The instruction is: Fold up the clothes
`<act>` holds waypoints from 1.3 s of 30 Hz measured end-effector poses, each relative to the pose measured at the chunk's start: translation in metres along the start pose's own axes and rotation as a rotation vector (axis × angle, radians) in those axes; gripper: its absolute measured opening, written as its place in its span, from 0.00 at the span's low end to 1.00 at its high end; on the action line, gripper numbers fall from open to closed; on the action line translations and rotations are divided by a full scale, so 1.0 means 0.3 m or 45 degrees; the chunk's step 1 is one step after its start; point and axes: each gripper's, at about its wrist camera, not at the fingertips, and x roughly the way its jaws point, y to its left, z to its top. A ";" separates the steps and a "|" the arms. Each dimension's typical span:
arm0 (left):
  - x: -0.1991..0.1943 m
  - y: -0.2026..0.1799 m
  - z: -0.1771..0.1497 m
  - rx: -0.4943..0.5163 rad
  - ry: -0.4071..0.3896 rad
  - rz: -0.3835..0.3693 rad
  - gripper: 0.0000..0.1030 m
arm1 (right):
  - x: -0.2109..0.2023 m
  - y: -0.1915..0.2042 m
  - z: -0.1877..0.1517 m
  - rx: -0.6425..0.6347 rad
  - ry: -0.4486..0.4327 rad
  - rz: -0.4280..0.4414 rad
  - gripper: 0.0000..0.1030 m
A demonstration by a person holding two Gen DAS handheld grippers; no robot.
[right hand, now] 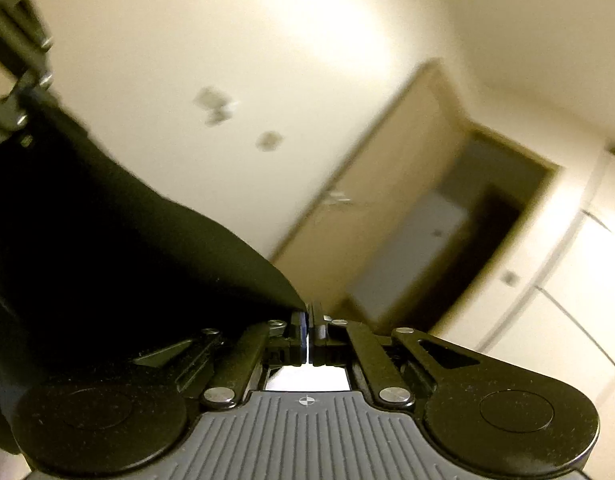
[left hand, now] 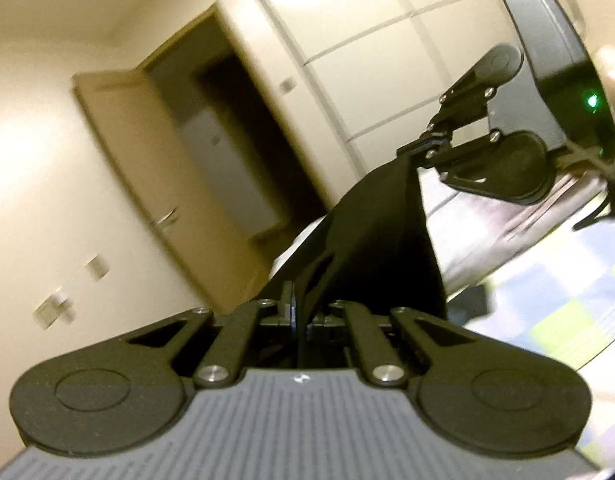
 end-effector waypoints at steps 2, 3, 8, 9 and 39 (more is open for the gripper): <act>-0.046 -0.102 0.069 0.015 -0.053 -0.080 0.03 | -0.123 -0.103 -0.055 0.036 0.003 -0.077 0.00; -0.070 -0.155 0.103 0.023 -0.079 -0.121 0.03 | -0.192 -0.150 -0.093 0.050 0.011 -0.113 0.00; -0.194 -0.546 0.202 0.107 -0.121 -0.358 0.03 | -0.568 -0.333 -0.388 0.070 0.145 -0.209 0.00; -0.213 -0.633 0.213 0.120 -0.120 -0.409 0.03 | -0.639 -0.360 -0.455 0.062 0.181 -0.219 0.00; -0.251 -1.488 -0.227 0.528 0.598 -1.332 0.04 | -1.594 -0.189 -1.431 0.766 1.384 -0.095 0.05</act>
